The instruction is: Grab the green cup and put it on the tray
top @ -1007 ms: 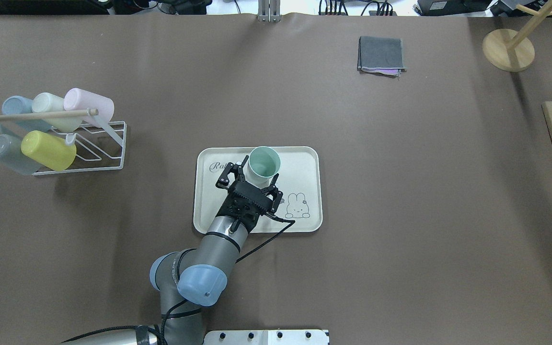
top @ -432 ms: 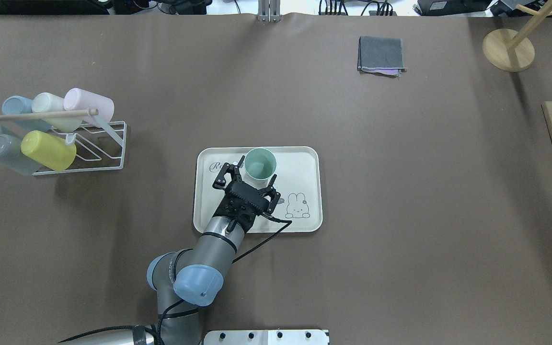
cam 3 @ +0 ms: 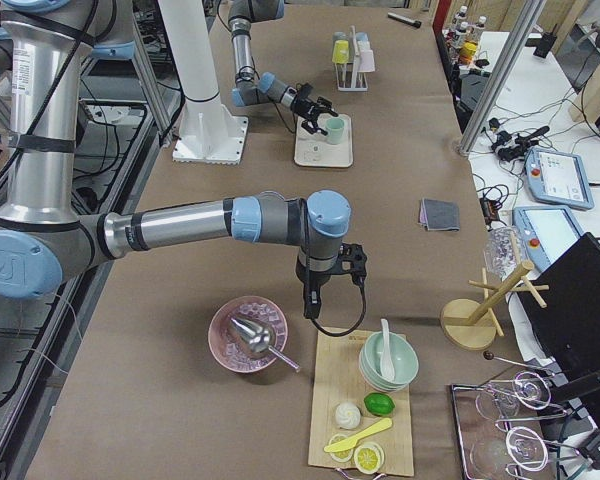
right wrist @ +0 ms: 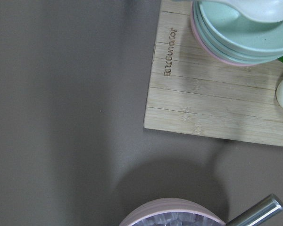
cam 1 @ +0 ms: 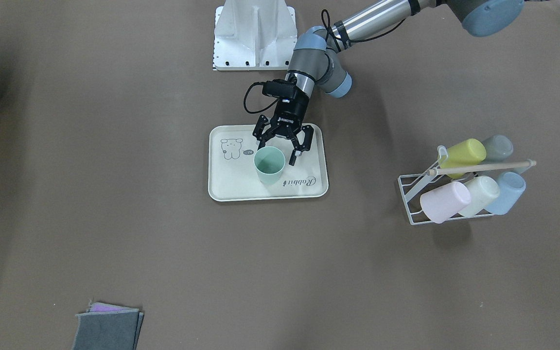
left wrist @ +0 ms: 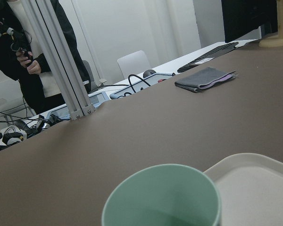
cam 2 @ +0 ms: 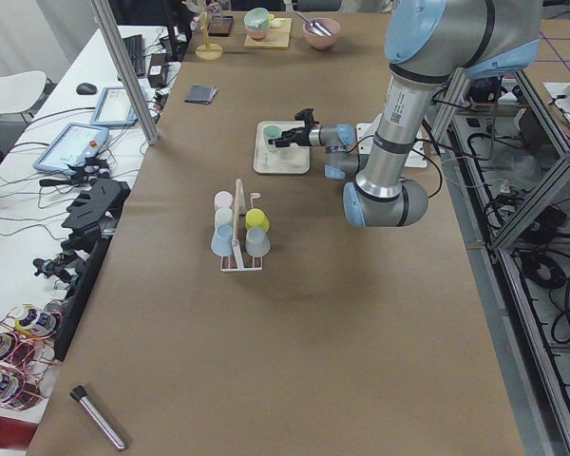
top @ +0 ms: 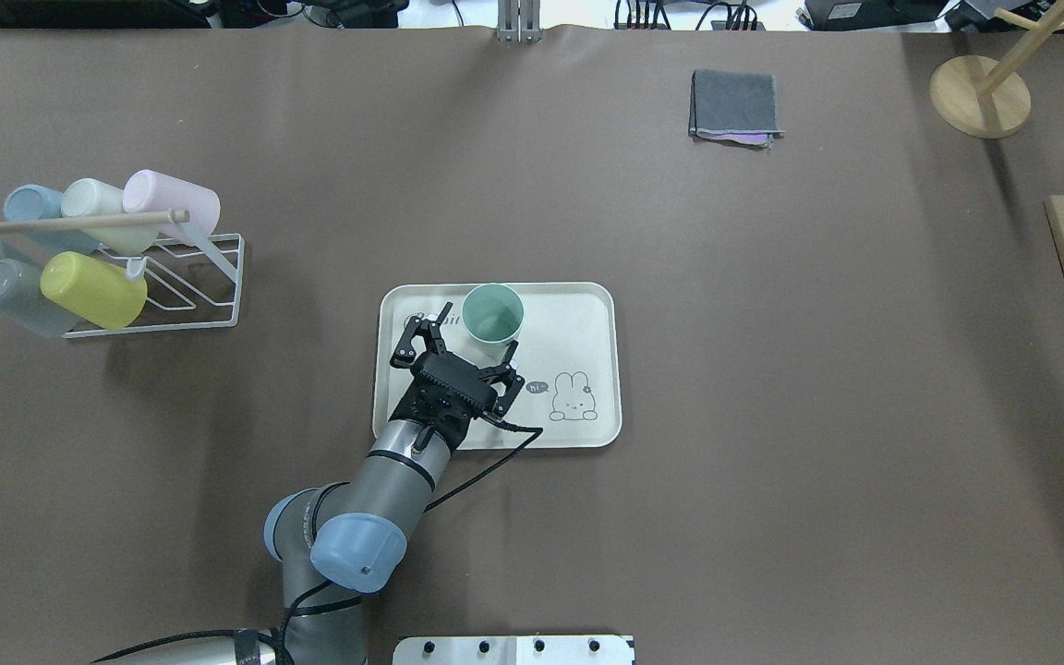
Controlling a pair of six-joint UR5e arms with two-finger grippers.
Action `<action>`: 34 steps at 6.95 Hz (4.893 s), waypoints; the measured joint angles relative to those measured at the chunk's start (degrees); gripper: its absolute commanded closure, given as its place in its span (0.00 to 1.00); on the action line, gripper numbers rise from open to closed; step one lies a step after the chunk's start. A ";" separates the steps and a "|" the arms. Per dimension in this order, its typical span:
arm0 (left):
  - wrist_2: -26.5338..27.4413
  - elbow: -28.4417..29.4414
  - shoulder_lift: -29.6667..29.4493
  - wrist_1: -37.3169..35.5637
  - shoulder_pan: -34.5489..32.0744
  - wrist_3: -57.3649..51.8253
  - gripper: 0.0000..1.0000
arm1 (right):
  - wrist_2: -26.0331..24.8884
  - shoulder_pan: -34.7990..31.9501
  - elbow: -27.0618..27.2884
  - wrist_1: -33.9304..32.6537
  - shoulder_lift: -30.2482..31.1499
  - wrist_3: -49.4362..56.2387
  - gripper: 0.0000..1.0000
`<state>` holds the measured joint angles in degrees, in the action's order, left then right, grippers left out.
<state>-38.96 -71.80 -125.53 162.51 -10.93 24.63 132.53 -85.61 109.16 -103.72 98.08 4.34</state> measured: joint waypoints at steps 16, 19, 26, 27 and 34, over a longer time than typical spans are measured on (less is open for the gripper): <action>-0.64 -36.79 43.82 3.14 0.03 -37.02 0.02 | 0.08 -0.08 0.06 0.18 -0.70 0.07 0.00; 0.40 -36.66 57.69 13.47 0.37 -40.26 0.02 | 0.07 -0.11 0.17 0.18 -0.99 0.64 0.00; 5.04 -14.16 70.93 51.71 3.60 -47.60 0.02 | 0.06 -0.09 0.24 0.21 -1.03 0.68 0.00; 4.62 -10.61 71.07 55.80 3.79 -39.38 0.02 | 0.08 -0.09 0.26 0.22 -0.99 0.67 0.00; -2.16 2.05 72.23 58.32 6.94 18.70 0.02 | 0.16 -0.09 0.13 0.18 -0.87 0.60 0.00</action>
<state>-41.12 -69.75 -53.29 220.82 -3.99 43.33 132.70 -85.69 109.29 -103.54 97.21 4.94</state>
